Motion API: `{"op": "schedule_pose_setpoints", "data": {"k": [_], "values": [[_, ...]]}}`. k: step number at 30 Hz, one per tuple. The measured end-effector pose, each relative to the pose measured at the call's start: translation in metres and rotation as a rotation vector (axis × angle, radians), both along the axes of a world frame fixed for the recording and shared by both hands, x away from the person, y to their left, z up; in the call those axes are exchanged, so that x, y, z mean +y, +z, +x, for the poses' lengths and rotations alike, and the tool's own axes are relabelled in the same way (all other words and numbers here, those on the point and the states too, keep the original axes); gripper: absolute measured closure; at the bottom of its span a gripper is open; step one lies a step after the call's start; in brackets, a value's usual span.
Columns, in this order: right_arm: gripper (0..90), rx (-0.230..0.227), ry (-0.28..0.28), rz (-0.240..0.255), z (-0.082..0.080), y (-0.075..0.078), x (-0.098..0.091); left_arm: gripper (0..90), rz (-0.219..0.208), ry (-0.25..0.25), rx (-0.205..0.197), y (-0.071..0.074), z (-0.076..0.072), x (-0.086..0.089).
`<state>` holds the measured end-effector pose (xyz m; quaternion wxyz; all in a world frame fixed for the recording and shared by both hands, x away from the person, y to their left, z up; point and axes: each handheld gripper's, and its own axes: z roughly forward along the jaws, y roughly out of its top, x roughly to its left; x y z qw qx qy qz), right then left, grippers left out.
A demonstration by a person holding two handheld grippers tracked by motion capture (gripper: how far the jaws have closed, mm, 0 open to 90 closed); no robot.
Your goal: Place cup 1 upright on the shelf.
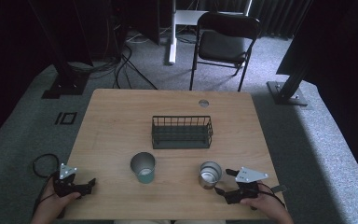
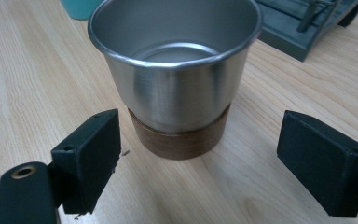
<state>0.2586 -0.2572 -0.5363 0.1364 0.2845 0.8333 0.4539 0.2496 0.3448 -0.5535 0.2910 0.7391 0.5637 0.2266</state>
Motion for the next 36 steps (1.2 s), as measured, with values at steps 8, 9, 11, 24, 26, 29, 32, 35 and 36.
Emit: {"op": "schedule_pose_setpoints", "data": {"k": [8,9,11,24,26,29,32,35,36], "values": [[13.3,-0.010,0.009,0.008,0.004,-0.001,0.009,0.3,-0.002,0.001,-0.002,0.000,0.000,0.000],[13.3,-0.015,0.008,0.012,0.005,-0.001,0.010,0.3,-0.002,0.001,-0.001,0.000,0.000,0.000],[13.3,-0.019,0.010,0.022,0.006,-0.001,0.012,0.3,0.000,0.000,0.000,0.000,0.000,0.000],[12.6,-0.022,0.022,0.072,0.009,-0.001,0.018,0.3,0.000,0.000,-0.001,0.000,0.000,0.000],[12.6,-0.033,0.024,0.076,0.010,-0.001,0.020,0.3,0.000,0.000,0.000,0.000,0.000,0.000],[12.6,-0.031,0.022,0.093,0.012,0.000,0.023,0.3,-0.001,0.000,-0.001,0.000,0.000,0.000],[12.4,-0.030,0.022,0.103,0.013,0.000,0.025,0.3,0.000,0.000,0.000,0.000,0.000,0.000],[11.9,-0.026,0.018,0.124,0.014,0.001,0.027,0.3,0.000,0.000,-0.001,0.000,0.000,0.000],[11.9,-0.026,0.018,0.124,0.014,0.001,0.027,0.3,0.000,0.000,-0.001,0.000,0.000,0.000]]}}
